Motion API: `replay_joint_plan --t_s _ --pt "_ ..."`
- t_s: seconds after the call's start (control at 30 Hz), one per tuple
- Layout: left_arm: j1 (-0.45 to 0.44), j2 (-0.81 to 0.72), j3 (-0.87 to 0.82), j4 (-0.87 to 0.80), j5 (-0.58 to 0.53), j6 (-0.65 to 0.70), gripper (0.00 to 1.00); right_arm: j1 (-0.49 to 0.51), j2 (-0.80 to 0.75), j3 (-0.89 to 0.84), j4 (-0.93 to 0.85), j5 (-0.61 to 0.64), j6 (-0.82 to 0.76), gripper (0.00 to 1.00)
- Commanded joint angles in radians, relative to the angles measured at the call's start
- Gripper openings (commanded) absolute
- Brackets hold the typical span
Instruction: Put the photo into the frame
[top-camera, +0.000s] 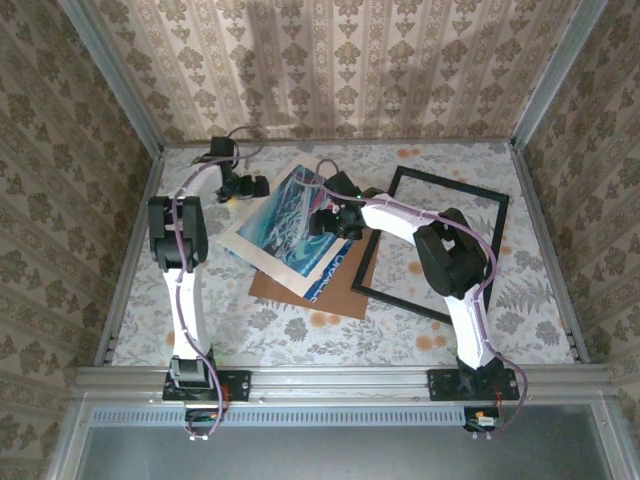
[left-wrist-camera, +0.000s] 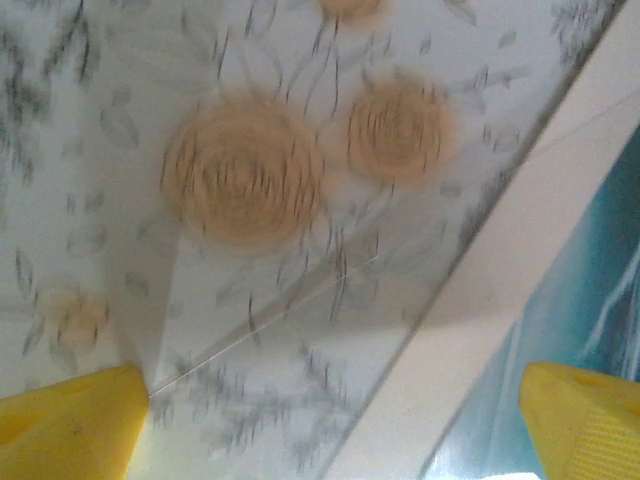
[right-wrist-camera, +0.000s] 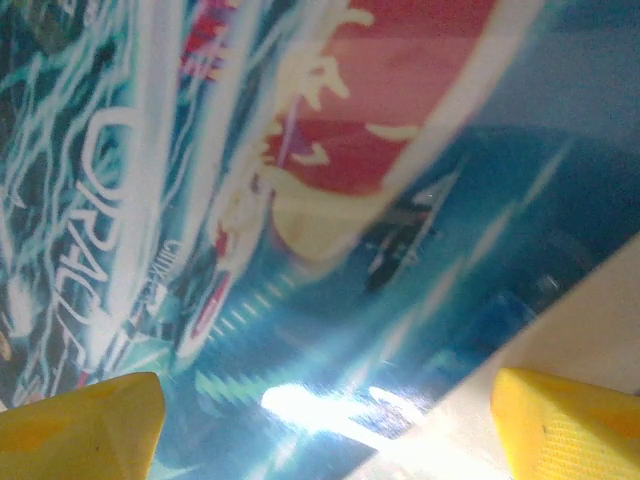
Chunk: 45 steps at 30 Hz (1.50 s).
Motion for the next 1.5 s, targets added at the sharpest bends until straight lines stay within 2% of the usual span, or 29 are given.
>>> replay_joint_plan --t_s 0.0,0.17,0.33,0.47,0.57,0.7,0.83,1.0,1.3,1.47 --pt "0.021 -0.105 -0.182 0.033 0.038 -0.065 0.96 0.013 0.055 0.046 0.007 -0.063 0.008 0.86" --pt "0.036 -0.31 -0.52 0.222 0.076 -0.149 0.94 0.037 0.113 0.132 -0.007 -0.117 -0.017 0.84" --pt "0.04 -0.504 -0.782 0.32 0.049 -0.21 0.94 0.076 0.174 0.247 -0.042 -0.182 -0.056 0.83" --pt "0.049 -0.688 -0.964 0.405 -0.027 -0.284 0.94 0.106 0.186 0.31 -0.078 -0.237 -0.12 0.8" --pt "0.057 -0.792 -1.022 0.43 -0.116 -0.307 0.95 0.103 0.124 0.283 -0.131 -0.197 -0.202 0.79" --pt "0.055 -0.853 -1.024 0.488 -0.192 -0.303 0.96 0.063 -0.02 0.147 -0.119 -0.109 -0.248 0.82" --pt "0.033 -0.781 -0.929 0.517 -0.135 -0.307 0.96 -0.01 -0.069 0.047 -0.123 -0.038 -0.155 0.84" --pt "-0.001 -0.73 -0.869 0.531 -0.11 -0.314 0.96 -0.026 -0.044 0.022 -0.191 0.05 -0.091 0.85" --pt "0.01 -0.691 -0.835 0.512 -0.167 -0.284 0.97 0.007 0.053 0.06 -0.218 0.004 -0.039 0.86" --pt "0.07 -0.55 -0.695 0.432 -0.086 -0.245 0.96 0.012 0.063 0.062 -0.186 -0.021 -0.029 0.87"
